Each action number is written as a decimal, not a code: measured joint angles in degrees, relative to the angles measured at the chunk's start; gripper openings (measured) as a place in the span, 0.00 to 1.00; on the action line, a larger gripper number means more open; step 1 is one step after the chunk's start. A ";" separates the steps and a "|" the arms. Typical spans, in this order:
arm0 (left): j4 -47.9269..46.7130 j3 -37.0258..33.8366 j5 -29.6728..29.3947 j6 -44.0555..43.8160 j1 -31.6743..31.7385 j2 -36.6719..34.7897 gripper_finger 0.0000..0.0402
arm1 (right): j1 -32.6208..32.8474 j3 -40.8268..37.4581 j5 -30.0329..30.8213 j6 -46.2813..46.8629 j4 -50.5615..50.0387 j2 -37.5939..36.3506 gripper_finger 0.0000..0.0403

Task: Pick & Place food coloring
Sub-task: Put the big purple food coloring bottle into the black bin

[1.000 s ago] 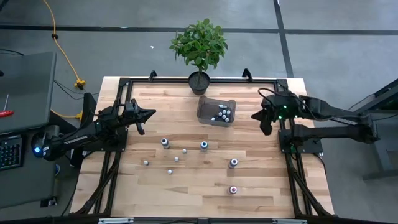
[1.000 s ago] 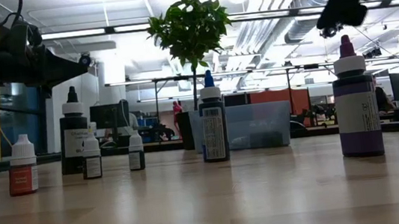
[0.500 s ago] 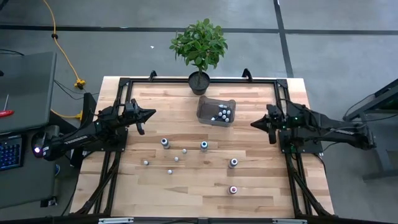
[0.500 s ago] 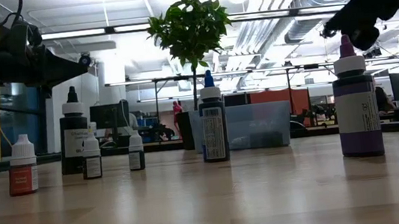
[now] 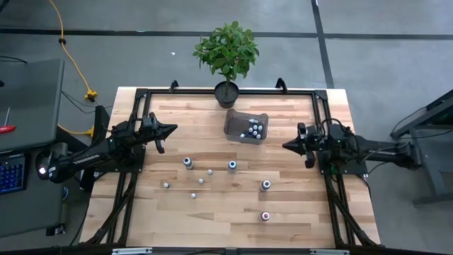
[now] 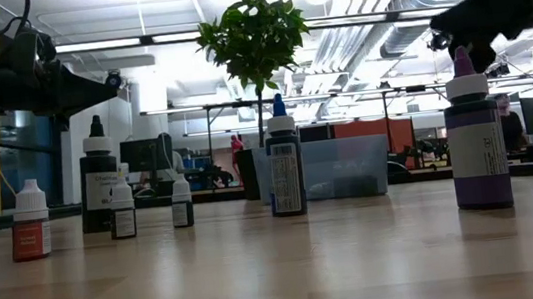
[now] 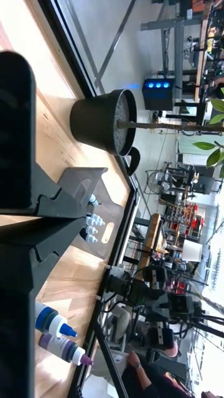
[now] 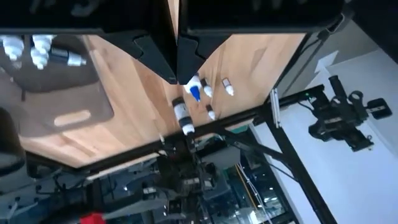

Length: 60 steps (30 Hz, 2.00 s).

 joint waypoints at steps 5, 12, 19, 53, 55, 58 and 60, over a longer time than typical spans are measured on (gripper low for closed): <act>0.00 0.00 0.00 -0.02 0.02 -0.01 0.00 | 0.02 -3.41 -1.62 2.16 1.74 -2.35 0.00; 0.00 0.00 0.00 0.00 -0.01 -0.02 0.00 | 0.17 -4.41 -1.75 3.03 2.98 -5.32 0.00; -0.02 0.00 0.00 0.00 0.02 -0.02 0.00 | 2.28 -7.33 -1.45 4.42 3.79 -9.39 0.00; 0.00 0.00 -0.02 -0.02 -0.01 0.00 0.00 | 1.16 -7.43 0.03 3.01 1.06 7.65 0.00; 0.00 0.00 0.00 -0.01 0.00 0.00 0.00 | 1.16 -7.43 0.00 3.01 1.06 7.62 0.00; 0.00 0.00 0.00 0.00 0.00 0.00 0.00 | 1.14 -7.43 -0.01 3.03 1.06 7.62 0.00; 0.00 0.00 0.00 0.00 0.01 0.00 0.00 | 1.14 -7.43 -0.01 3.03 1.06 7.62 0.00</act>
